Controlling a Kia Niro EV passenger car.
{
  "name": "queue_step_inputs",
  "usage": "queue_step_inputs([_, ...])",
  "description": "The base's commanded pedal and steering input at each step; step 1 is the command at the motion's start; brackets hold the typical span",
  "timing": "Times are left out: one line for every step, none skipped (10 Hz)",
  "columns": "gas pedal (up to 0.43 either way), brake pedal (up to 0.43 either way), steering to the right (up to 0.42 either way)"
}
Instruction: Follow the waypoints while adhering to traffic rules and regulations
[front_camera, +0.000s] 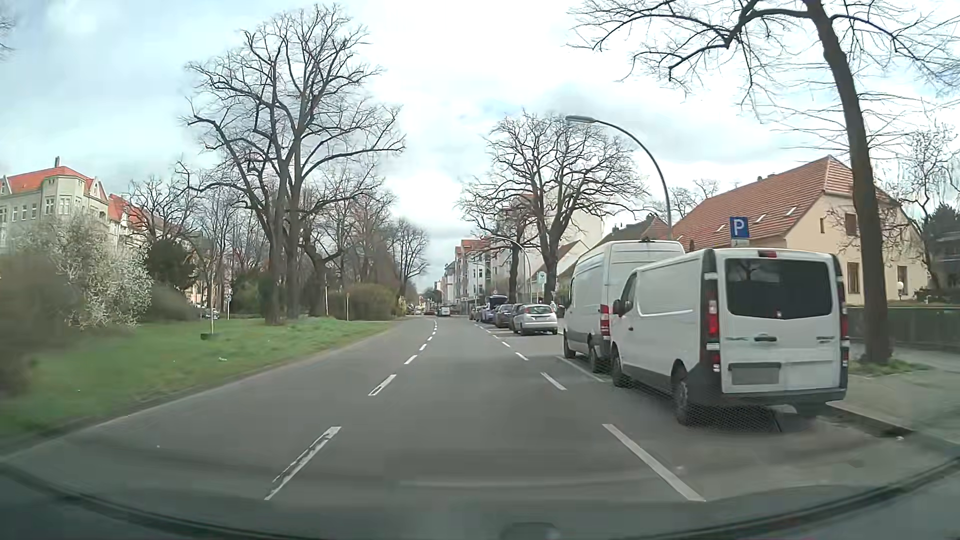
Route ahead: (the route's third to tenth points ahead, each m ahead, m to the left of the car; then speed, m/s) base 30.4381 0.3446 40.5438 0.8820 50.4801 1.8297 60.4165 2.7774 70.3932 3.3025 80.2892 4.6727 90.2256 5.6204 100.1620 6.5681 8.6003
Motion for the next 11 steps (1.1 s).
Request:
queue_step_inputs([0.02,0.0,-0.013])
queue_step_inputs([0.02,0.0,-0.012])
queue_step_inputs([0.02,0.0,-0.012])
queue_step_inputs([0.02,0.0,-0.014])
queue_step_inputs([0.02,0.0,-0.014])
queue_step_inputs([0.02,0.0,-0.014])
queue_step_inputs([0.02,0.0,-0.014])
queue_step_inputs([0.02,0.0,-0.014])
queue_step_inputs([0.02,0.0,-0.014])
queue_step_inputs([0.02,0.0,-0.014])
queue_step_inputs([0.02,0.0,-0.013])
